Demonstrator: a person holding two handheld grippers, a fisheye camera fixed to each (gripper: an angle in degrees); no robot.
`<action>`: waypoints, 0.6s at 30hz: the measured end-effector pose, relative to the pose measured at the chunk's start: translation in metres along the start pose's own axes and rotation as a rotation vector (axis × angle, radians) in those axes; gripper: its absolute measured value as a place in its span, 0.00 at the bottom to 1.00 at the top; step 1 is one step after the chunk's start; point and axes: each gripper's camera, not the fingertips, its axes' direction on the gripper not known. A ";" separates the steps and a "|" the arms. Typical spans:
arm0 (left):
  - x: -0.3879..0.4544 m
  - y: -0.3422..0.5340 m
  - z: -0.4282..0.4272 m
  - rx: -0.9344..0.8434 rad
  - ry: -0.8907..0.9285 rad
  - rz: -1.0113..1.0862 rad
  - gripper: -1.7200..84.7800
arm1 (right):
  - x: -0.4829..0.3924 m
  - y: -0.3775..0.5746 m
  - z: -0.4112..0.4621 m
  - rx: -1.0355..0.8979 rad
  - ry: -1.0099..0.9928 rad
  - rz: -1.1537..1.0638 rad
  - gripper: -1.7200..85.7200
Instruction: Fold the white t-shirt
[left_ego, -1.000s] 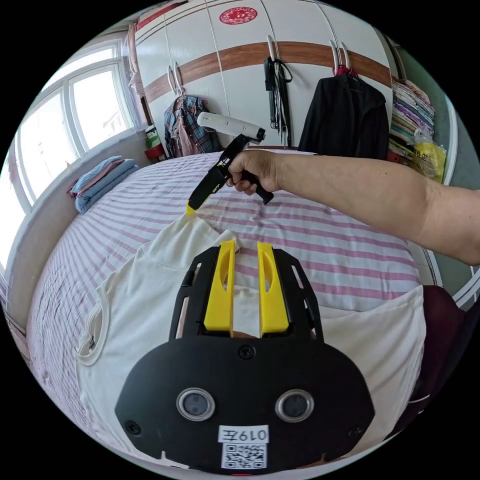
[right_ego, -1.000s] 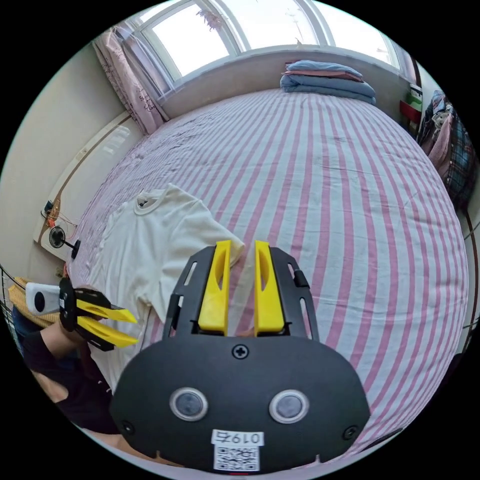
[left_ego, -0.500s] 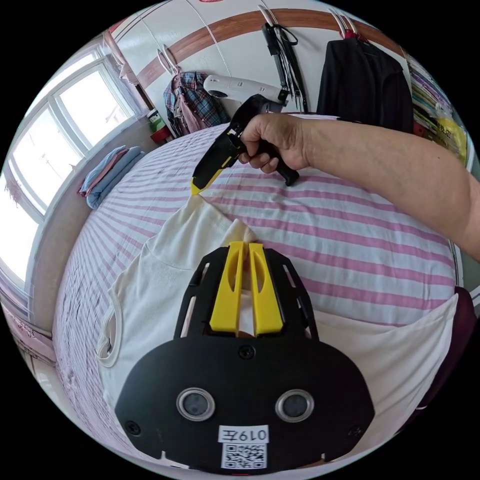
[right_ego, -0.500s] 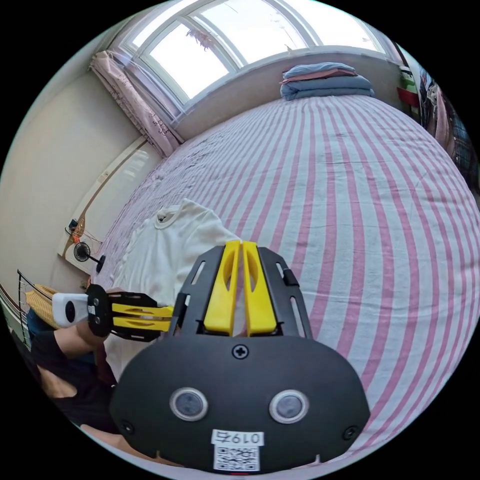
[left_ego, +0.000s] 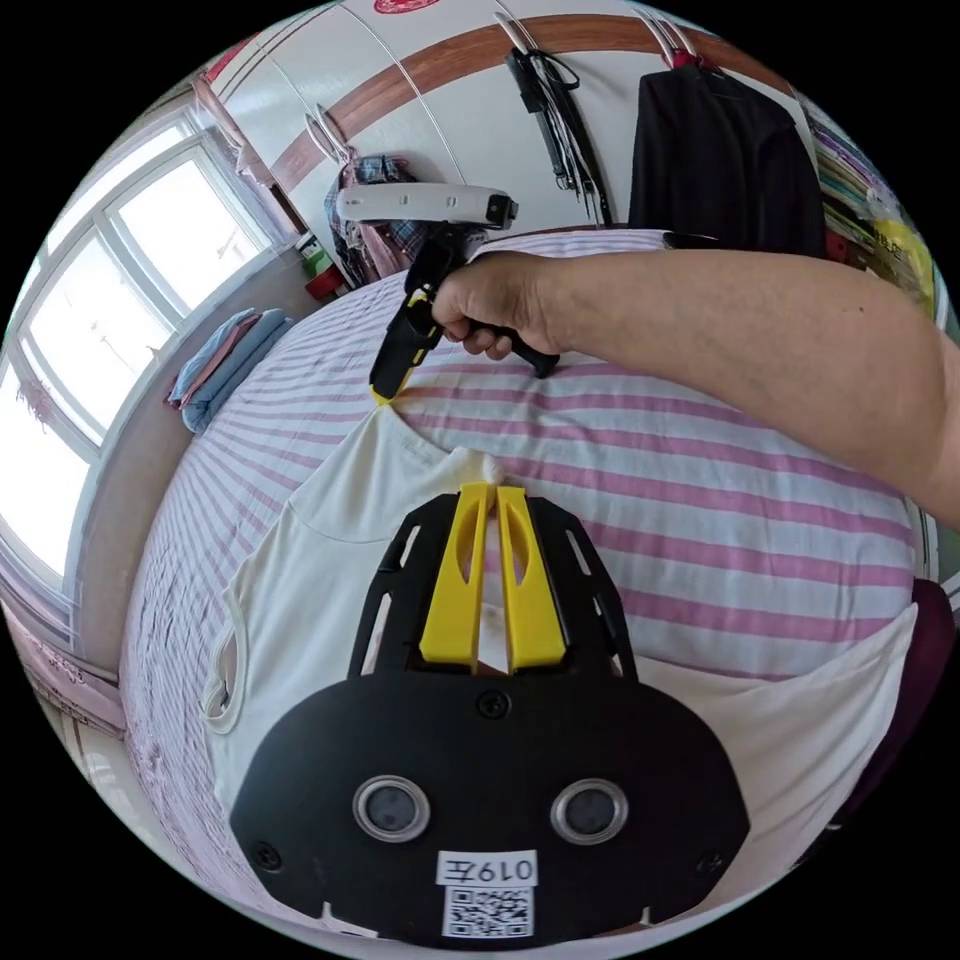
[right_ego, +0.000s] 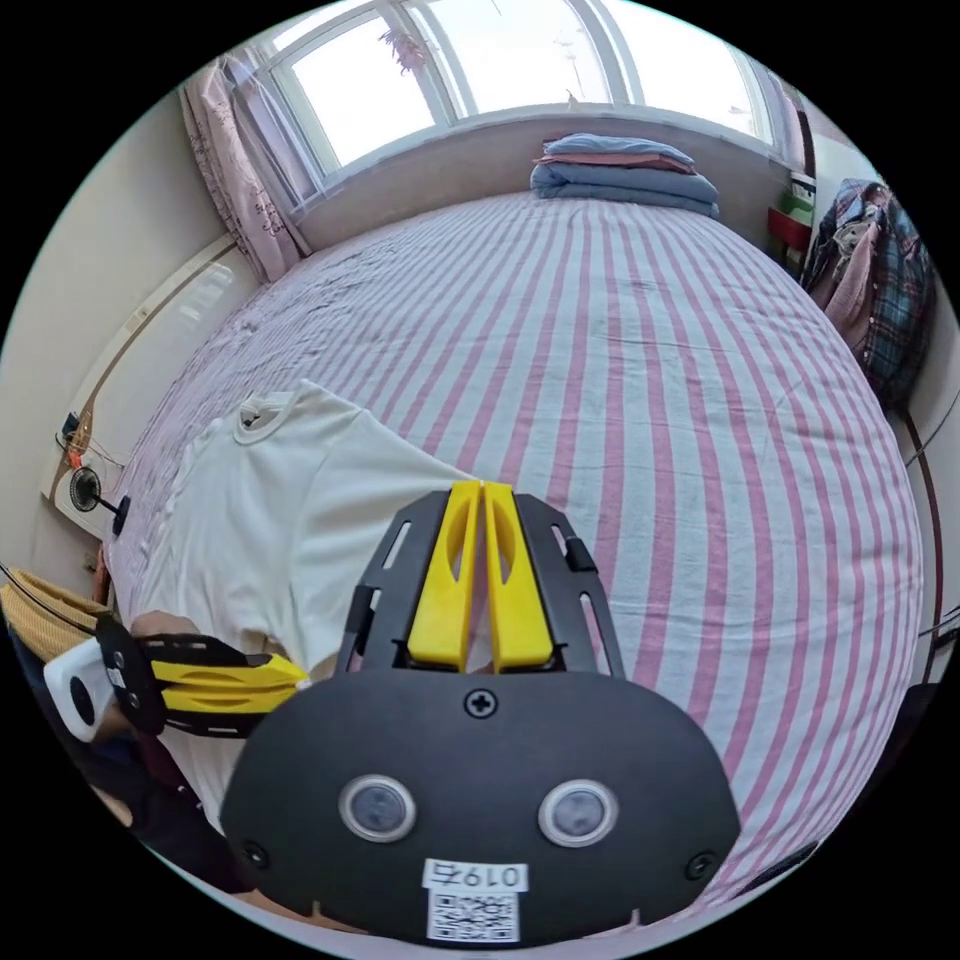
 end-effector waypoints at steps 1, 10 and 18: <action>0.001 0.001 0.000 -0.017 0.001 0.025 0.03 | -0.005 -0.001 0.000 -0.007 0.020 -0.016 0.01; -0.017 0.015 -0.027 0.028 0.144 -0.001 0.05 | 0.015 0.007 -0.011 0.026 -0.095 0.039 0.02; -0.017 -0.002 -0.030 0.092 -0.061 0.057 0.10 | 0.025 0.015 -0.020 0.058 -0.125 0.061 0.02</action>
